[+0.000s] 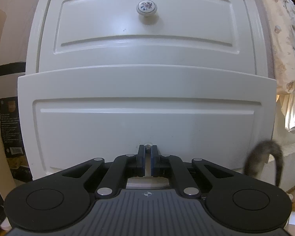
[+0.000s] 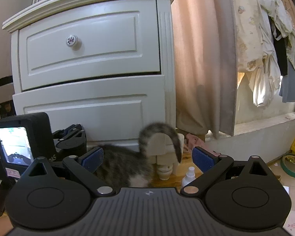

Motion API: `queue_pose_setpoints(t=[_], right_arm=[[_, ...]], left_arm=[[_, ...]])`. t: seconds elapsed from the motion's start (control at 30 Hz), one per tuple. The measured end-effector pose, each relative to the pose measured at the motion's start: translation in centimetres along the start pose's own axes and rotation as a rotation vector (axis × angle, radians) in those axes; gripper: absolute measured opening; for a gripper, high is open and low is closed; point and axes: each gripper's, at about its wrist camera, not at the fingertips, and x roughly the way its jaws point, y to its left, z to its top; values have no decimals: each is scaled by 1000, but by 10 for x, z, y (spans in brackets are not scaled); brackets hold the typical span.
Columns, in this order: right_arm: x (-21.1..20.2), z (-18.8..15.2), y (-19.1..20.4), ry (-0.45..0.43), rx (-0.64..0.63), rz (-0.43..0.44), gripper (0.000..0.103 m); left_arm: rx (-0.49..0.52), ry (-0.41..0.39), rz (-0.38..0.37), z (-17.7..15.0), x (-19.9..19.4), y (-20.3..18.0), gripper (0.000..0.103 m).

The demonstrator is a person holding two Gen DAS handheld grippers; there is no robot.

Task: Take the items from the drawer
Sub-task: 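Pull the lower drawer outward by its knob with the left gripper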

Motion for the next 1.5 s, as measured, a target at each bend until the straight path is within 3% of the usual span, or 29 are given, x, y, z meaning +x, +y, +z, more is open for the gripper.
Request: queue_pose_setpoints(t=[0.2,0.33,0.63,1.5], right_arm=[[-4,-4,2,14,-6,2,103],[-10,-8,4,19,-9,9,103],[-28,-19,5,32,-17,24,103],[-100,-47,-9,-8,-14,40,103]], left_arm=[[17,-10,-2,12,-3,9,2],[19,-9,-7,-7,-45,1,2],[40,-18,-11,-20,-82,1,2],[60,-13,-1,-35,-162,-11,0]])
